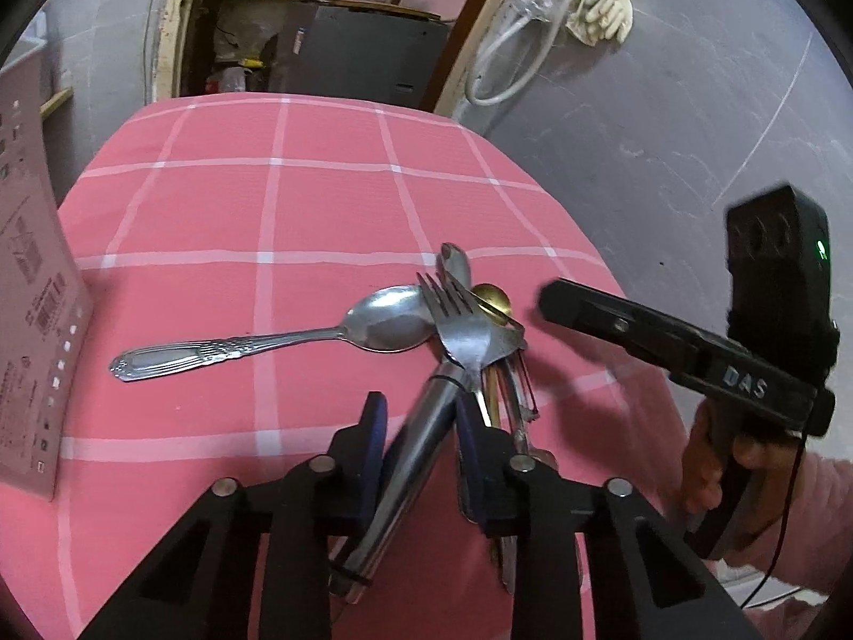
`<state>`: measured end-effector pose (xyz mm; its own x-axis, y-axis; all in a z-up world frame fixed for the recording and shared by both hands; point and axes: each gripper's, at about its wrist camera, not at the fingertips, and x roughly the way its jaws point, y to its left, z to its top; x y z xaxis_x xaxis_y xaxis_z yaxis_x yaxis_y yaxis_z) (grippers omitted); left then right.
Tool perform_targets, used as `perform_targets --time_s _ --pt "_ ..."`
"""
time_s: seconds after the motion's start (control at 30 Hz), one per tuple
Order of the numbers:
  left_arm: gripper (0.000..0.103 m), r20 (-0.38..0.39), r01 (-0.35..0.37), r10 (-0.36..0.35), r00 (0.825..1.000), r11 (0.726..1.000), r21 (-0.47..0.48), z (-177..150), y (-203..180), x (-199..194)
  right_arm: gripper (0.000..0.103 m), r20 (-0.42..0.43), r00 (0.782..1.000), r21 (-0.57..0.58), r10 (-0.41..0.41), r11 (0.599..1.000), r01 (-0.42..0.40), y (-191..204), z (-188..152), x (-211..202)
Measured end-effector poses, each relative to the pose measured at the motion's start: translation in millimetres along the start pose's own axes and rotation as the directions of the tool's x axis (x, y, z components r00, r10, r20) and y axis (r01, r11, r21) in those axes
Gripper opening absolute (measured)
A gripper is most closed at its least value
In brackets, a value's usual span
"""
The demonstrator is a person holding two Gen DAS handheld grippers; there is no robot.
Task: Organize utensils
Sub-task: 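Grasp the metal turner handle with the left tool while the right tool grasps a fork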
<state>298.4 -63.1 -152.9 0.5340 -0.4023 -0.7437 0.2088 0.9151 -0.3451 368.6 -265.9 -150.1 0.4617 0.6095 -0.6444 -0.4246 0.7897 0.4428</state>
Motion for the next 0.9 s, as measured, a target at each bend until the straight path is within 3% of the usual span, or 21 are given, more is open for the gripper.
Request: perform_targets --time_s 0.27,0.53,0.77,0.87,0.9 --pt "0.025 -0.012 0.012 -0.012 1.000 1.000 -0.004 2.1 2.6 0.9 0.020 -0.146 0.988 0.037 0.048 0.998 -0.043 2.4 6.4 41.0" --pt "0.025 -0.030 0.012 -0.012 0.999 1.000 -0.001 4.7 3.4 5.4 0.016 -0.261 0.960 0.181 0.097 0.982 -0.050 -4.0 15.3 68.1" --pt "0.025 -0.073 0.016 -0.013 0.997 0.999 0.038 8.2 0.2 6.6 0.011 -0.234 0.961 0.278 0.145 0.957 -0.077 -7.2 2.2 65.4" --pt "0.024 -0.104 0.011 -0.004 0.995 0.998 0.062 8.0 -5.9 6.4 0.006 -0.198 0.969 0.306 0.150 0.948 -0.085 -8.5 -6.1 53.0" --pt "0.023 -0.113 0.001 0.008 0.994 0.997 0.075 7.2 -8.8 5.6 0.001 -0.188 0.970 0.308 0.155 0.947 -0.091 -9.5 -7.7 49.7"
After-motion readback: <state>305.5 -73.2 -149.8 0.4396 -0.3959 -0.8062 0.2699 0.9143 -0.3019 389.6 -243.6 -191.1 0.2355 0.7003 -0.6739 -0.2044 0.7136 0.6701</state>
